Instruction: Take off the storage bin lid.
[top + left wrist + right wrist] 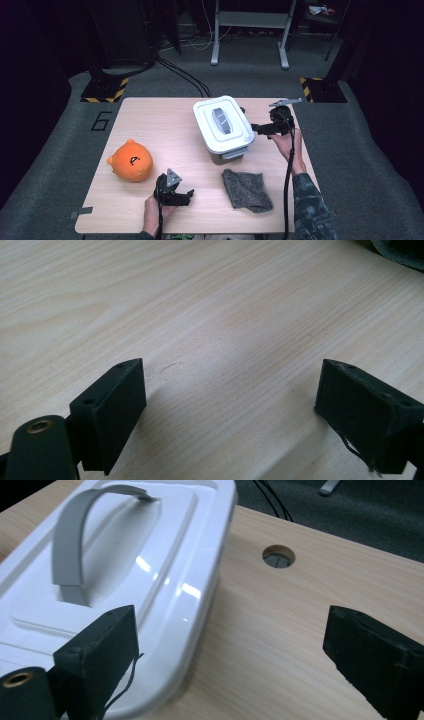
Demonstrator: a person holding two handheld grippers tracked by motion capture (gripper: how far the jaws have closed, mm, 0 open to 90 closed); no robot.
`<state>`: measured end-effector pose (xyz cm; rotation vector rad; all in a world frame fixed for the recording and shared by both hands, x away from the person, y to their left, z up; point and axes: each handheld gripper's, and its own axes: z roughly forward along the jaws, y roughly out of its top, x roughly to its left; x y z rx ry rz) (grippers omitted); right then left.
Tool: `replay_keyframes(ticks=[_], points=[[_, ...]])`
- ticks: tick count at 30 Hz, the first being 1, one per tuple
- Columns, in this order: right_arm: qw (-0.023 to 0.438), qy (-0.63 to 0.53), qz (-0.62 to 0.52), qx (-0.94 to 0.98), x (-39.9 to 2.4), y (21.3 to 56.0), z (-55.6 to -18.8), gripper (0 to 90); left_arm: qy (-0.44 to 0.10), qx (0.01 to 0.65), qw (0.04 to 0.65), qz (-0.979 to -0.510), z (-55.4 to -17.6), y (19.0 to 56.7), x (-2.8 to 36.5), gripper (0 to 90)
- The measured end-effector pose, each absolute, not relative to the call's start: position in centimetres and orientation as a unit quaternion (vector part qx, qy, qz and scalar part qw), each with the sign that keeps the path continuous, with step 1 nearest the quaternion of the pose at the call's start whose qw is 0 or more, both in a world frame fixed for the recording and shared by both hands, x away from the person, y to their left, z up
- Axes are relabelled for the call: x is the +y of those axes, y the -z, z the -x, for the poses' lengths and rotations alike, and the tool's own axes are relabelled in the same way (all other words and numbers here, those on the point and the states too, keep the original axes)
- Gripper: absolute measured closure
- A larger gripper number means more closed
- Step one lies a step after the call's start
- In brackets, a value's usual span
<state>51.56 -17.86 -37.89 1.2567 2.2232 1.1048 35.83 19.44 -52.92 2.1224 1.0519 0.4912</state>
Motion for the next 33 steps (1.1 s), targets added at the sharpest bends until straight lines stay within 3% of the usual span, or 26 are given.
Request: replay_keyframes(ticks=[16, 33], points=[[0.162, -0.396, -0.403, 0.809, -11.8, 37.6, -51.7, 6.5, -0.187, 0.405, 0.353, -0.822, -35.8, 52.9, 19.4, 12.5], [0.182, -0.373, -0.389, 0.823, -6.4, 37.0, -52.2, 35.5, -0.190, 0.405, 0.353, -0.822, -35.8, 52.9, 19.4, 12.6]])
